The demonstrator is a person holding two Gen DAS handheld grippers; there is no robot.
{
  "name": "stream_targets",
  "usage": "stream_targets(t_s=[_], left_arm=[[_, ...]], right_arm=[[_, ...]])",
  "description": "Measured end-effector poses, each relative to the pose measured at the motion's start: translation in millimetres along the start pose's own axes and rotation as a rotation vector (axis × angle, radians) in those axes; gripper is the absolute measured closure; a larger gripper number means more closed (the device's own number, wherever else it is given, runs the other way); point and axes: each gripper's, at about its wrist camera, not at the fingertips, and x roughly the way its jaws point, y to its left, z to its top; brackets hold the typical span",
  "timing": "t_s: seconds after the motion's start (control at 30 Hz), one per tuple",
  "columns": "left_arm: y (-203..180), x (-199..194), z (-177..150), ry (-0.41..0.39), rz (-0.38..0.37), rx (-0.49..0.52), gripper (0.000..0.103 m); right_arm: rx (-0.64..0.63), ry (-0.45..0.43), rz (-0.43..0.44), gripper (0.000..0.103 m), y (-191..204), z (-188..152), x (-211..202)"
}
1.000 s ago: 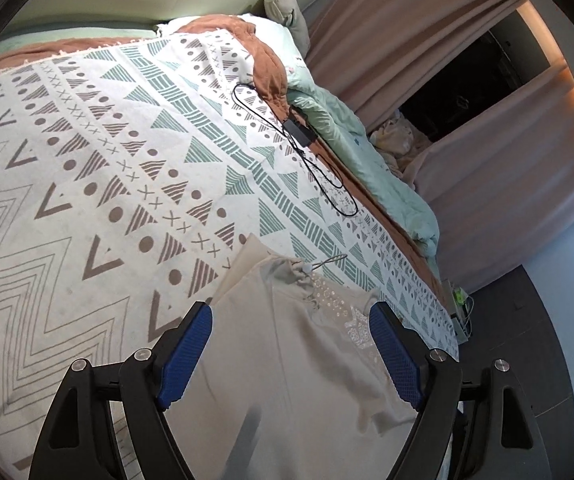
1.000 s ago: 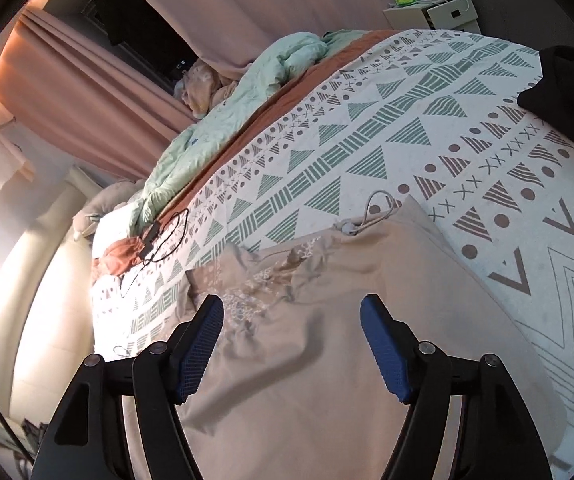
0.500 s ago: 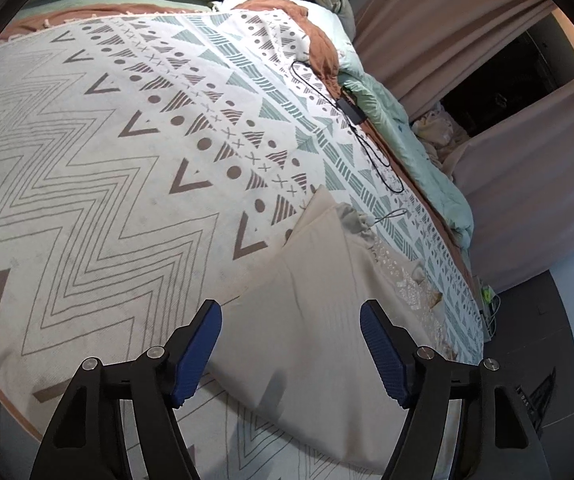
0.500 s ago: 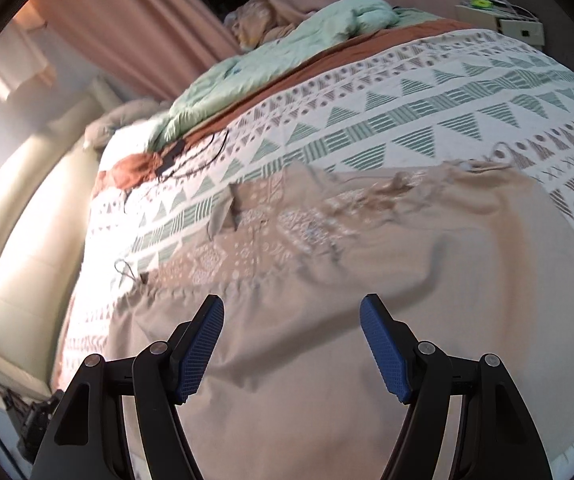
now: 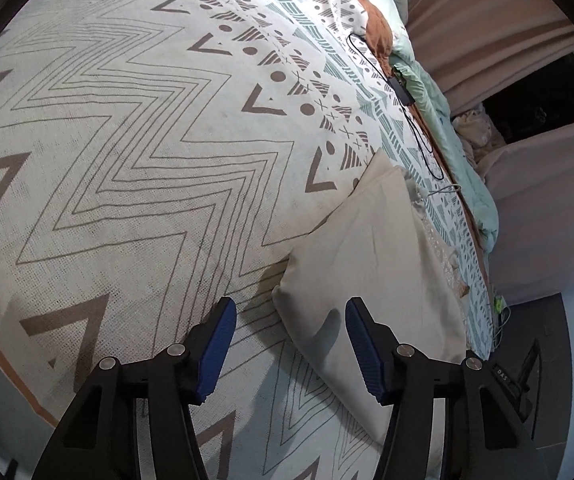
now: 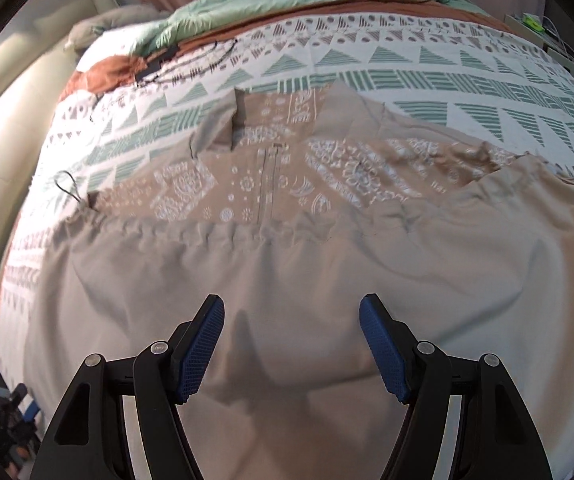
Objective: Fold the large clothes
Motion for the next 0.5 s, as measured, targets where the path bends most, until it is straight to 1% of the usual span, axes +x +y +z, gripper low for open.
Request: stream_targets(t_s=[0.1, 0.17, 0.2, 0.23, 0.27, 0.37, 0.5], left_arm=[[-1, 1, 0, 0.001, -0.001, -0.002, 0.047], [-1, 1, 0, 0.000, -0.004, -0.006, 0.047], [0, 2, 0, 0.000, -0.005, -0.009, 0.048], [1, 2, 1, 0.000, -0.006, -0.014, 0.048], [1, 2, 1, 0.000, -0.007, -0.018, 0.048], [3, 1, 2, 0.001, -0.013, -0.035, 0.048], [6, -2, 1, 0.006, -0.033, -0.061, 0.048]], right_arm=[[-0.029, 0.027, -0.048, 0.042, 6, -1, 17], [-0.042, 0.018, -0.051, 0.049, 7, 2, 21], [-0.029, 0.012, -0.050, 0.068, 5, 4, 20], [-0.004, 0.012, -0.025, 0.095, 2, 7, 20], [0.031, 0.020, 0.013, 0.099, -3, 11, 20], [0.041, 0.000, 0.041, 0.100, -5, 23, 18], [0.042, -0.055, 0.080, 0.101, -7, 38, 1]])
